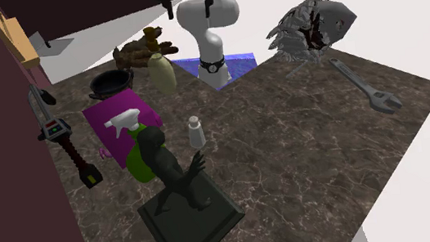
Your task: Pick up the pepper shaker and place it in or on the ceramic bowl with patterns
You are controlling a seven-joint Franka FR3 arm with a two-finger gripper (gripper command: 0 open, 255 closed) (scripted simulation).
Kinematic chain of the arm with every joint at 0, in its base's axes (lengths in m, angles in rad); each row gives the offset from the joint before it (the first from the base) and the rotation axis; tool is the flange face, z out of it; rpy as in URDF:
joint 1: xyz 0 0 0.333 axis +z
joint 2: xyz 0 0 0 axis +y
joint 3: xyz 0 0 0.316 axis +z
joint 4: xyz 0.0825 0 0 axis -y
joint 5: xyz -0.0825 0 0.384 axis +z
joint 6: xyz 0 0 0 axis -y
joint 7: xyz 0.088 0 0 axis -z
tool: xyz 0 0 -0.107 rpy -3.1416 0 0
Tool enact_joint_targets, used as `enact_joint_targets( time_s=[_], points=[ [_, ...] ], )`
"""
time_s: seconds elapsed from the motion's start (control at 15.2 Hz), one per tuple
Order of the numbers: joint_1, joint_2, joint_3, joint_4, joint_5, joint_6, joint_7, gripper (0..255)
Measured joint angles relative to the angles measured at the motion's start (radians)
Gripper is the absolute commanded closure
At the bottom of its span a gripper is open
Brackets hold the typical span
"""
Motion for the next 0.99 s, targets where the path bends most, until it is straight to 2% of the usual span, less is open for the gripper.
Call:
enact_joint_targets(
  time_s=[0.13, 0.4, 0.99],
  points=[
    [-0.002, 0.014, -0.001, -0.005, -0.002, 0.015, 0.002, 0],
    [-0.008, 0.102, 0.013, -0.034, -0.008, 0.106, 0.042, 0],
    [-0.027, 0.395, 0.041, -0.04, -0.033, 0.341, 0.149, 0]
  ],
)
